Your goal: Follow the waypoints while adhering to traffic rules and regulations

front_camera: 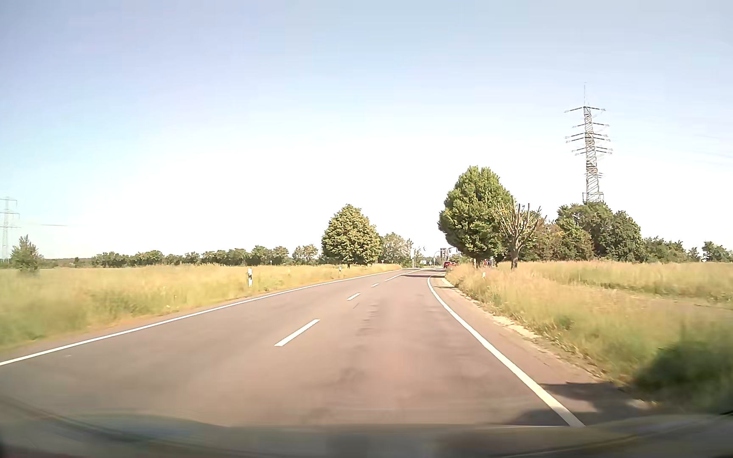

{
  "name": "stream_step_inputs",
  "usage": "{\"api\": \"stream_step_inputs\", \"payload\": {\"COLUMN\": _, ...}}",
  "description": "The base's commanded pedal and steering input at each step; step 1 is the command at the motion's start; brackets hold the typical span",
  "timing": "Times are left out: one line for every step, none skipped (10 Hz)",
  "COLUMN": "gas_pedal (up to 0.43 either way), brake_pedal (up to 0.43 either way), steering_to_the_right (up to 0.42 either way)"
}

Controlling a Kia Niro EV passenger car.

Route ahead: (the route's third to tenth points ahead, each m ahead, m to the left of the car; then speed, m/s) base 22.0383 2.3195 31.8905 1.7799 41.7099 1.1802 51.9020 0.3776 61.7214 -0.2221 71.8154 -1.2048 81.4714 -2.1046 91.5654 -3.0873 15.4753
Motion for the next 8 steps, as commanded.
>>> {"api": "stream_step_inputs", "payload": {"gas_pedal": 0.157, "brake_pedal": 0.030, "steering_to_the_right": 0.006}}
{"api": "stream_step_inputs", "payload": {"gas_pedal": 0.157, "brake_pedal": 0.030, "steering_to_the_right": 0.006}}
{"api": "stream_step_inputs", "payload": {"gas_pedal": 0.169, "brake_pedal": 0.030, "steering_to_the_right": 0.006}}
{"api": "stream_step_inputs", "payload": {"gas_pedal": 0.169, "brake_pedal": 0.030, "steering_to_the_right": 0.006}}
{"api": "stream_step_inputs", "payload": {"gas_pedal": 0.169, "brake_pedal": 0.030, "steering_to_the_right": 0.006}}
{"api": "stream_step_inputs", "payload": {"gas_pedal": 0.169, "brake_pedal": 0.030, "steering_to_the_right": 0.006}}
{"api": "stream_step_inputs", "payload": {"gas_pedal": 0.169, "brake_pedal": 0.030, "steering_to_the_right": 0.006}}
{"api": "stream_step_inputs", "payload": {"gas_pedal": 0.169, "brake_pedal": 0.030, "steering_to_the_right": 0.006}}
